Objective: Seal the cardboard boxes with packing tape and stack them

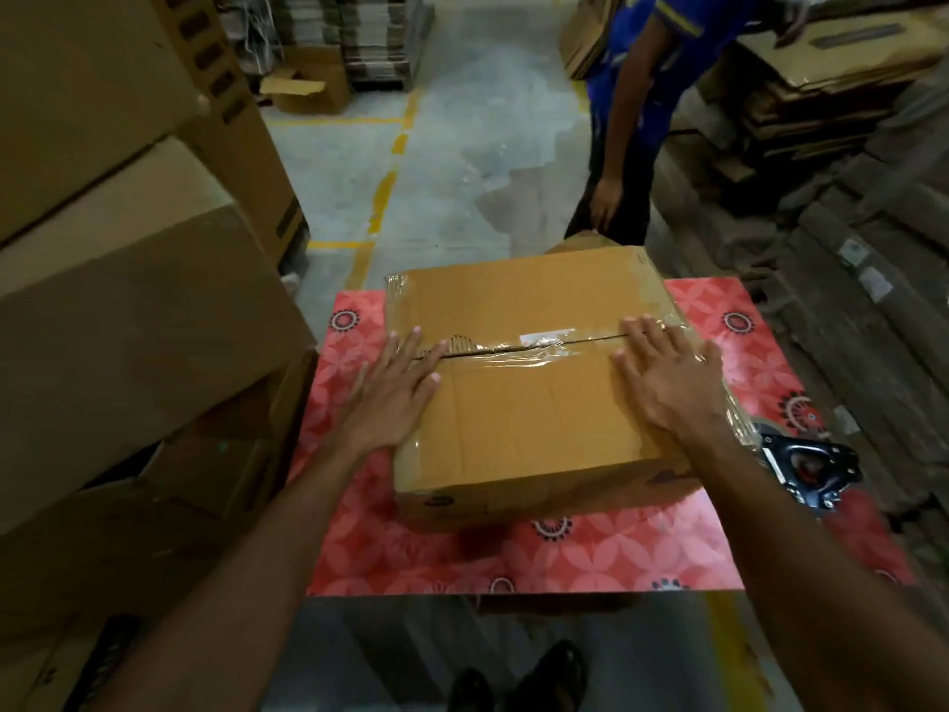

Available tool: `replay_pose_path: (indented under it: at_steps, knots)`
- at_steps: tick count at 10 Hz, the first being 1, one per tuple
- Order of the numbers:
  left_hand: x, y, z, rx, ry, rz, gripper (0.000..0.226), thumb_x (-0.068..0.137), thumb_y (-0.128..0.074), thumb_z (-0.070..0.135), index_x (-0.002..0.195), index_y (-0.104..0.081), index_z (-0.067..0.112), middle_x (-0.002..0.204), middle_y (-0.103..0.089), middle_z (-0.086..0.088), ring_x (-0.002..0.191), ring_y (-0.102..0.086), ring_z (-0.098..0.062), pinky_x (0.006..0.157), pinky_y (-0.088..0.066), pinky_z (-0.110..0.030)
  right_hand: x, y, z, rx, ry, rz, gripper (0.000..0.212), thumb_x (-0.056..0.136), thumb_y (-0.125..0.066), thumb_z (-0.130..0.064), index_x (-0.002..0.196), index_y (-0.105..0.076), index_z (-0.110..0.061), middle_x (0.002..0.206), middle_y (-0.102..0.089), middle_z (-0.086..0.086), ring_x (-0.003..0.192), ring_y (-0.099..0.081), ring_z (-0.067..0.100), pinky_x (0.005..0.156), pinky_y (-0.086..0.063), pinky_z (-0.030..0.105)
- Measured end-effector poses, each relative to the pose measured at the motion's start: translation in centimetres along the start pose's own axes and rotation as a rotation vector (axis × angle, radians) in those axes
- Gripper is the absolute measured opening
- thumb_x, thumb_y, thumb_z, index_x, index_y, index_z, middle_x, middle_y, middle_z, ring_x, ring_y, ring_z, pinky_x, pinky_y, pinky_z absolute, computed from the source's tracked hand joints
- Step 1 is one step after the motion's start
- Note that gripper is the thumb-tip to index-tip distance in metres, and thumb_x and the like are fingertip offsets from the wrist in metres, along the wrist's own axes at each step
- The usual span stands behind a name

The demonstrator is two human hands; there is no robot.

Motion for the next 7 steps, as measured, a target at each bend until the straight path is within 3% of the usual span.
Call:
replay_pose_path:
  at_steps: [1, 2, 3, 4, 5, 6, 7]
  knots:
    - [0.0, -0.1, 0.1, -0.179, 0.064, 0.073, 0.056, 0.107, -0.032, 0.048, 0.160, -0.015, 0.040, 0.169, 0.013, 0.001, 0.155, 0.012, -0.025, 0.126, -0.004, -0.048, -1.1, 0.1, 0.3, 0.060, -0.125, 0.028, 0.066, 0.100, -0.016, -0.064, 0.158, -0.021, -0.032, 0.168, -0.019, -0.002, 0.155, -0.015, 0.025, 0.117, -0.012, 0.066]
    - [-0.1, -0.6, -1.2, -0.347, 0.223, 0.128, 0.067, 0.104, -0.039, 0.054, 0.162, -0.013, 0.032, 0.170, 0.001, 0.000, 0.155, -0.014, -0.025, 0.122, -0.018, -0.047, -3.4, 0.6, 0.1, 0.075, -0.125, 0.057, 0.066, 0.097, -0.027, -0.061, 0.153, -0.031, -0.025, 0.164, -0.030, 0.002, 0.151, -0.024, 0.027, 0.116, -0.022, 0.062]
    - [-3.3, -1.1, -1.0, -0.521, 0.421, 0.232, 0.068, 0.099, -0.043, 0.059, 0.156, -0.025, 0.027, 0.159, -0.038, -0.008, 0.140, -0.042, -0.035, 0.111, -0.037, -0.050, -7.3, 0.9, 0.3, 0.053, -0.158, 0.135, 0.061, 0.094, -0.032, -0.060, 0.145, -0.039, -0.026, 0.154, -0.044, 0.003, 0.140, -0.037, 0.031, 0.110, -0.033, 0.058]
    - [-7.2, -2.4, 0.7, -0.613, 0.374, 0.237, 0.064, 0.103, -0.038, 0.056, 0.158, -0.026, 0.026, 0.159, -0.038, -0.004, 0.144, -0.038, -0.031, 0.117, -0.030, -0.046, -9.9, 0.9, 0.3, 0.052, -0.280, 0.180, 0.058, 0.096, -0.034, -0.058, 0.145, -0.037, -0.027, 0.152, -0.044, 0.005, 0.133, -0.041, 0.044, 0.106, -0.038, 0.061]
    - [-7.8, -1.8, 0.7, -0.551, 0.432, 0.285, 0.061, 0.104, -0.037, 0.055, 0.153, -0.040, 0.019, 0.151, -0.049, -0.009, 0.137, -0.046, -0.034, 0.112, -0.036, -0.045, -9.6, 0.3, 0.0, 0.050, -0.282, 0.118, 0.060, 0.097, -0.031, -0.055, 0.147, -0.036, -0.022, 0.156, -0.041, 0.010, 0.140, -0.033, 0.047, 0.113, -0.030, 0.061]
    - [-6.5, -0.9, 0.6, -0.412, 0.469, 0.269, 0.060, 0.103, -0.037, 0.057, 0.115, -0.065, 0.006, 0.108, -0.069, -0.016, 0.099, -0.065, -0.036, 0.085, -0.051, -0.042, -8.3, 0.9, -0.3, 0.013, -0.302, 0.089, 0.059, 0.094, -0.034, -0.049, 0.139, -0.047, -0.013, 0.148, -0.047, 0.018, 0.139, -0.036, 0.045, 0.115, -0.024, 0.056]
    - [-5.0, 0.8, 1.0, -0.262, 0.396, 0.249, 0.067, 0.102, -0.031, 0.062, 0.098, -0.065, 0.005, 0.093, -0.068, -0.013, 0.091, -0.067, -0.036, 0.084, -0.053, -0.044, -5.7, 3.7, -2.4, 0.010, -0.208, 0.071, 0.033, 0.088, -0.048, -0.037, 0.099, -0.066, -0.011, 0.110, -0.070, 0.016, 0.108, -0.062, 0.036, 0.103, -0.035, 0.045]
Point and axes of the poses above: each hand's wrist, its own x-axis towards the middle knuckle, its own y-axis out of the back of the hand, z = x × y, the point moved 5 cm from there along x, towards the middle knuckle
